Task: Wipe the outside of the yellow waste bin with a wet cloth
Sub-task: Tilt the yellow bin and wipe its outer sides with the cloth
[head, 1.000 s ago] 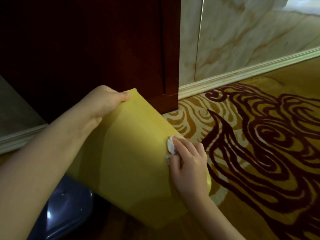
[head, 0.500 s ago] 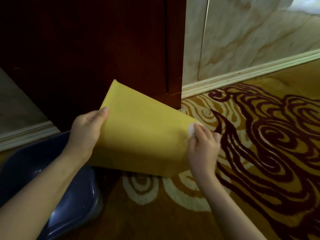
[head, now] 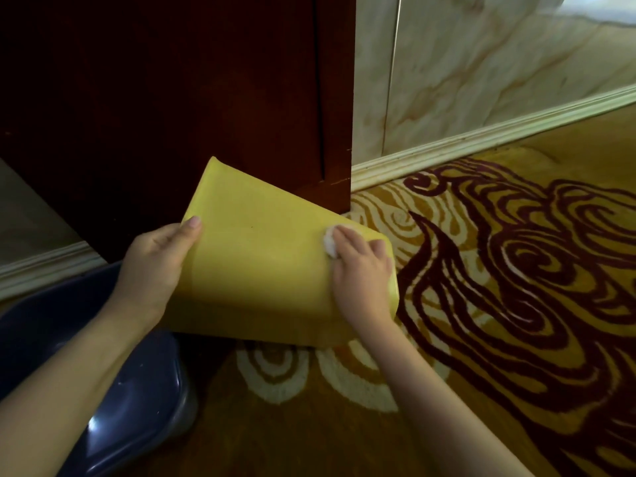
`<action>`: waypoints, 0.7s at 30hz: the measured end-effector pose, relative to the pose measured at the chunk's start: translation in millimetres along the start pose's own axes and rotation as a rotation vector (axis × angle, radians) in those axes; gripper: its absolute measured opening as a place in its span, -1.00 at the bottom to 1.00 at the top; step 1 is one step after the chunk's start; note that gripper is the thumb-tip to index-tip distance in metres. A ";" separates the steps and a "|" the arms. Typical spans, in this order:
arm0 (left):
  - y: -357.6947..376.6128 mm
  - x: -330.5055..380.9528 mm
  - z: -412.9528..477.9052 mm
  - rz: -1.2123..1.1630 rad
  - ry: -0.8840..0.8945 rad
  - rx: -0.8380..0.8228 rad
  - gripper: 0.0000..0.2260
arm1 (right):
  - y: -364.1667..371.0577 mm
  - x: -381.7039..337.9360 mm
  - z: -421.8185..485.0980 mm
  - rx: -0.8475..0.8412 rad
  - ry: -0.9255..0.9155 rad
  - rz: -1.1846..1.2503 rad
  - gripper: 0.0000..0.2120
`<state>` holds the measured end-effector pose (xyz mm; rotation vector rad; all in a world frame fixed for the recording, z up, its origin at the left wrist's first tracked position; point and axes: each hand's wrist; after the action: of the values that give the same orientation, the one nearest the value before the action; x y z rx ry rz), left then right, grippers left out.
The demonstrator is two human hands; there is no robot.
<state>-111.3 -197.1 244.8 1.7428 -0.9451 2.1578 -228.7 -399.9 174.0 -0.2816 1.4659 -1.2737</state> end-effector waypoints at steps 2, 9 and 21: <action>2.5 2.1 0.4 0.023 0.006 0.001 -0.79 | -3.0 37.2 -2.3 0.007 0.184 0.029 -0.62; 7.3 10.2 -2.1 0.069 0.046 -0.062 -0.78 | -5.6 100.0 -16.8 -0.090 0.768 0.809 -0.70; -18.9 16.2 0.6 0.058 -0.082 -0.461 -0.59 | -12.2 72.8 -2.9 0.041 0.275 0.219 -0.62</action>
<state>-105.3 -186.6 266.6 1.5944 -1.3957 1.7239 -262.3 -457.5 142.3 0.0844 1.6499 -1.1958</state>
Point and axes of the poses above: each hand's wrist, its own z-axis towards the middle knuckle, its own y-axis out of the palm, x = y × z, and after that the axes turned 12 degrees about -x, right-handed
